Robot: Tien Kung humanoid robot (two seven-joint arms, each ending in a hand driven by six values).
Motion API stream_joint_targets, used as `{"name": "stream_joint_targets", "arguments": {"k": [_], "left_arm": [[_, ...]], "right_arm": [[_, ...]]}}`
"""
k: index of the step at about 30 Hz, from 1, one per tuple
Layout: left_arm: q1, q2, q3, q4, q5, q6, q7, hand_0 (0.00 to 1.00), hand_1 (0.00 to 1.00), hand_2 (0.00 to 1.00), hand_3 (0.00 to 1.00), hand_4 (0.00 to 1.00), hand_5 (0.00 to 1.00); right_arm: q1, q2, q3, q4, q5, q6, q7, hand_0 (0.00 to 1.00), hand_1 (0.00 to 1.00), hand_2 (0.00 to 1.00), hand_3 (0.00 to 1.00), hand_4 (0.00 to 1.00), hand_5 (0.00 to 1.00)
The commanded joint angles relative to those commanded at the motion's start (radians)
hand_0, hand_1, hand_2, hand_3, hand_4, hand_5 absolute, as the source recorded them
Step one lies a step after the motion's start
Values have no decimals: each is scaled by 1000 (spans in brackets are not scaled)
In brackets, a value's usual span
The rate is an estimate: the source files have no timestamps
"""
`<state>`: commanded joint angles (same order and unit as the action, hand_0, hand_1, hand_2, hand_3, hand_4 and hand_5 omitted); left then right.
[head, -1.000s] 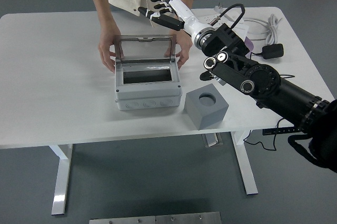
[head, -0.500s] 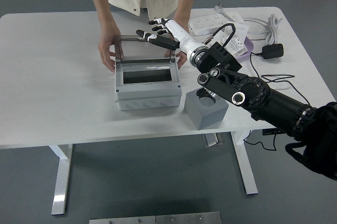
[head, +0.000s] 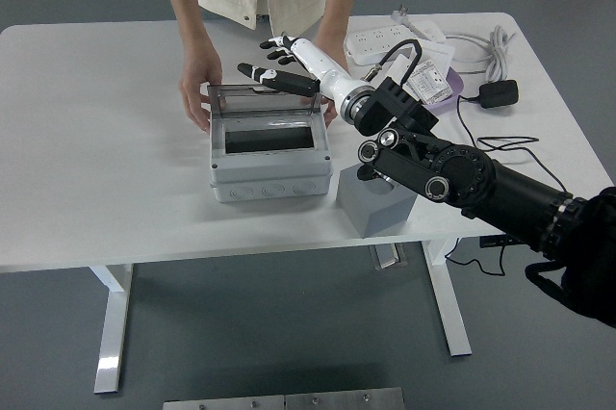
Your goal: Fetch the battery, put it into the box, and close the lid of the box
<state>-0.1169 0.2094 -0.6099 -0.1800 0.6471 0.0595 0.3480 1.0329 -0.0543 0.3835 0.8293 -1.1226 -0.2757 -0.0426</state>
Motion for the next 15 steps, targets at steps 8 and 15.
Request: {"name": "stream_joint_targets", "arguments": {"k": [8,15], "left_arm": [[9,-3,-7,0,1,1,0,659,751,718,801,659,273],[12,-5,-10,0,0,2,-1,659,751,718,801,659,272]], "right_arm": [[-14,-24,15,56,-57,8,-25,956,799,806,824,918,808],[-41,-47,10,93,-85,20,-38,933,789,806,824,910,805]]}}
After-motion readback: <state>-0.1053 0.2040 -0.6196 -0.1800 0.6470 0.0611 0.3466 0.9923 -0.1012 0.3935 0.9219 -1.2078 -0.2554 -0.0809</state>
